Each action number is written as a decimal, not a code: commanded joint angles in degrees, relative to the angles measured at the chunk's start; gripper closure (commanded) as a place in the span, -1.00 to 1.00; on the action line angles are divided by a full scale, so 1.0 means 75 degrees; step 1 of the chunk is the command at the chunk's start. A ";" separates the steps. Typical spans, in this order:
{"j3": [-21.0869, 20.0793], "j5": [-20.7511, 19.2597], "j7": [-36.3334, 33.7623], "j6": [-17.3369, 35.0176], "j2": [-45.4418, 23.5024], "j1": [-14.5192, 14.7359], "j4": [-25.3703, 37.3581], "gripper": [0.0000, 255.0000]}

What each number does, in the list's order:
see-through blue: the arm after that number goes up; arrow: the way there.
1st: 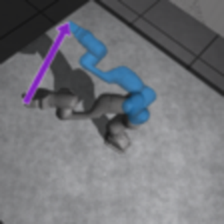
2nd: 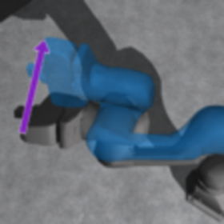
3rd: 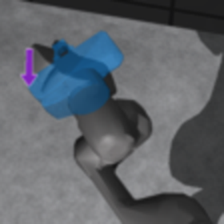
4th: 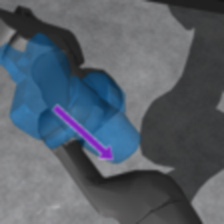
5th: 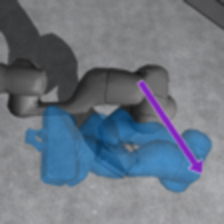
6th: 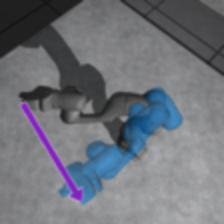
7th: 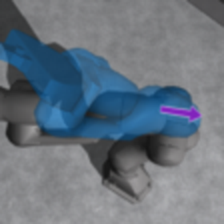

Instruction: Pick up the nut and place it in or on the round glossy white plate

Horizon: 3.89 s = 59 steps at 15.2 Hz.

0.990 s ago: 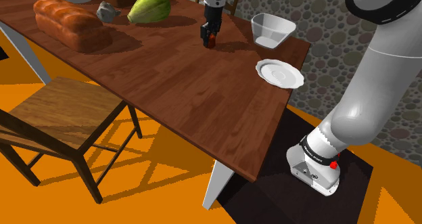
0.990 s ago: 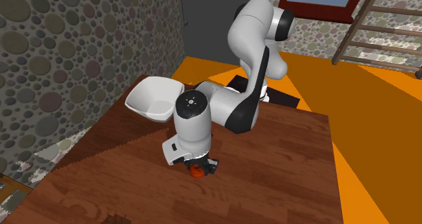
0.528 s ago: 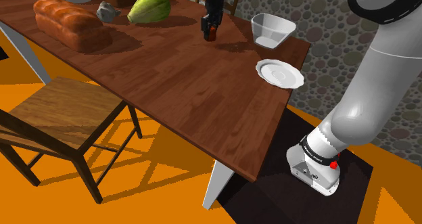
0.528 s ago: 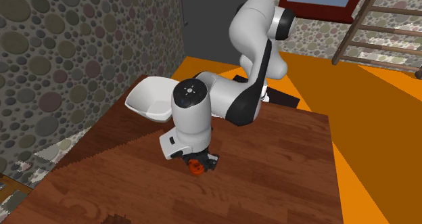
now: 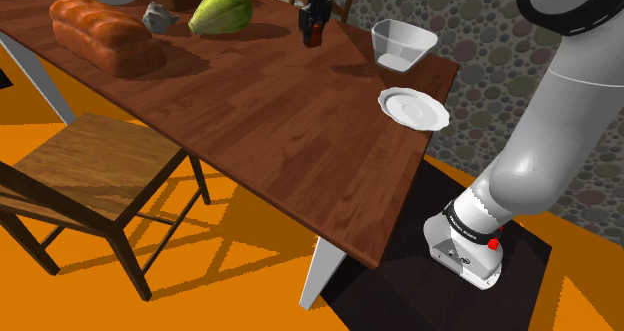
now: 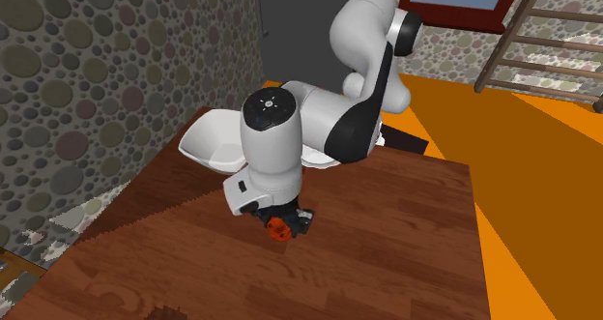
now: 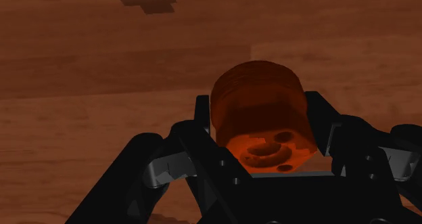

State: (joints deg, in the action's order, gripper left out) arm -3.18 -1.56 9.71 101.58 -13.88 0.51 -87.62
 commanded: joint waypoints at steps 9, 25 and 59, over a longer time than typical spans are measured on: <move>0.0178 0.0126 0.0437 0.0557 0.2521 -0.0251 -0.3071 1.00; 0.0894 -0.0206 0.1449 0.0030 0.7300 -0.0723 -0.7304 1.00; 0.1075 -0.0380 0.1647 0.0015 0.8189 -0.0871 -0.8171 -1.00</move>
State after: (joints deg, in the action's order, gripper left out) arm 5.06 -4.56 22.16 102.84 47.37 -6.11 -149.80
